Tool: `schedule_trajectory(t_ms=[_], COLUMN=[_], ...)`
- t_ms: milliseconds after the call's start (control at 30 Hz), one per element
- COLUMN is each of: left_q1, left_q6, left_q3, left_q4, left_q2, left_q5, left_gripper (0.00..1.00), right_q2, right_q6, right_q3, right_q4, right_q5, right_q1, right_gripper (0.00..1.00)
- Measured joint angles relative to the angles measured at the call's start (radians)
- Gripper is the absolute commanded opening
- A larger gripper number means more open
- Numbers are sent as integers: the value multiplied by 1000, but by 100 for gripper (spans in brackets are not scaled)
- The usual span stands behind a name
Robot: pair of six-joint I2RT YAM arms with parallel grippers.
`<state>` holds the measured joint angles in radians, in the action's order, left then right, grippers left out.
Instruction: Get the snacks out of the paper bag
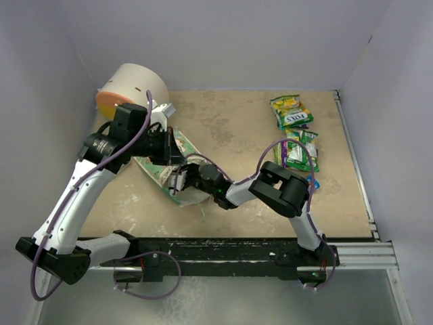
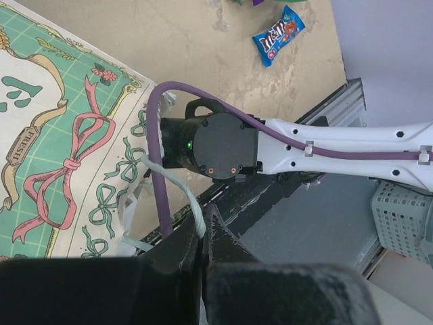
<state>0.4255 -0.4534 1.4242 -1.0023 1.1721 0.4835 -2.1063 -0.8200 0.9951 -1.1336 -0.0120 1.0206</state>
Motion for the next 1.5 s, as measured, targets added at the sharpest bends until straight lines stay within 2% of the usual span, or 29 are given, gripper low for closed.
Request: schedule_trajectory(t_ms=[133, 567, 1067, 1233, 1500], left_q1=[0, 0, 0, 0, -5], left_q6=[4, 9, -8, -34, -79], left_q3=[9, 26, 27, 42, 41], left_q4=[-8, -10, -5, 0, 5], left_q2=[0, 15, 45, 97, 127], left_q5=[9, 30, 71, 81, 83], left_gripper=[0, 0, 0, 0, 0], right_q2=[-1, -36, -89, -121, -230], right_q6=[-10, -84, -136, -153, -126], right_q3=[17, 92, 216, 261, 400], right_q4=[10, 180, 303, 323, 299], right_q5=[-60, -210, -280, -302, -254], right_q1=[0, -2, -6, 3, 51], right_gripper=[63, 63, 66, 63, 50])
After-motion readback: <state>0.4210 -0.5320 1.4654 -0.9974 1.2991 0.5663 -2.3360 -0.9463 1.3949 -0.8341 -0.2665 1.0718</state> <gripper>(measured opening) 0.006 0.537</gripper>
